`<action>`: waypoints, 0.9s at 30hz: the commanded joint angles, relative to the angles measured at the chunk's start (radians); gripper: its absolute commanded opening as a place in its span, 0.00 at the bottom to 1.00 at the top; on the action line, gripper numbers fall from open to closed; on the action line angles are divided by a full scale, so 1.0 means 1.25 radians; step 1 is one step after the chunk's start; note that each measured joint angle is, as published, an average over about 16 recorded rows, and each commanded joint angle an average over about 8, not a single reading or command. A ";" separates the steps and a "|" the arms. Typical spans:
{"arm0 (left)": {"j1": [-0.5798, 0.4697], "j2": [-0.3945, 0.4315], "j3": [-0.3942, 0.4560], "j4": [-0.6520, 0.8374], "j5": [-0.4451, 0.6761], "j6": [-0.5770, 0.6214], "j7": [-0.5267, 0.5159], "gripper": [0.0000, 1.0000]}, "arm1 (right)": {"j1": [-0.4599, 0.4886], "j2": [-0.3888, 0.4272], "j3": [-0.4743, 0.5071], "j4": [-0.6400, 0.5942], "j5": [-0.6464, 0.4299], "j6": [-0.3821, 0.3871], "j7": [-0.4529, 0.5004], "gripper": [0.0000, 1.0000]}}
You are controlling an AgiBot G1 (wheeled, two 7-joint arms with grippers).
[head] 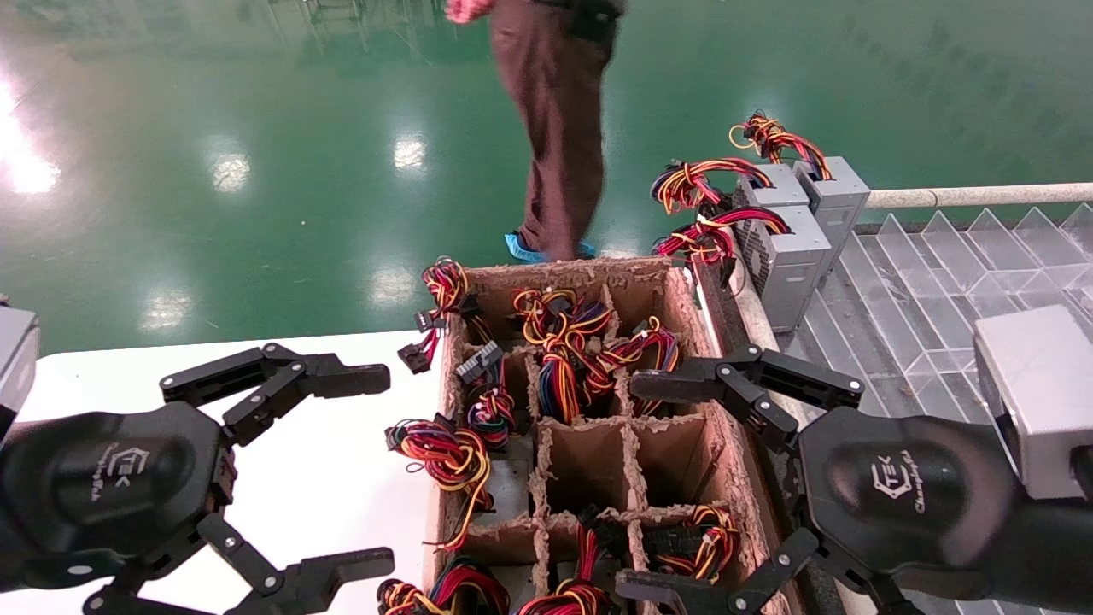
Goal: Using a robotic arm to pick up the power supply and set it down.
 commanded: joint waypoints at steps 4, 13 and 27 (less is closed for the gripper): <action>0.000 0.000 0.000 0.000 0.000 0.000 0.000 1.00 | 0.001 0.000 0.000 -0.002 -0.001 0.001 -0.001 1.00; 0.000 0.000 0.000 0.000 0.000 0.000 0.000 1.00 | 0.002 -0.001 0.000 -0.003 -0.002 0.001 -0.001 1.00; 0.000 0.000 0.000 0.000 0.000 0.000 0.000 1.00 | 0.003 -0.002 0.000 -0.004 -0.003 0.002 -0.002 1.00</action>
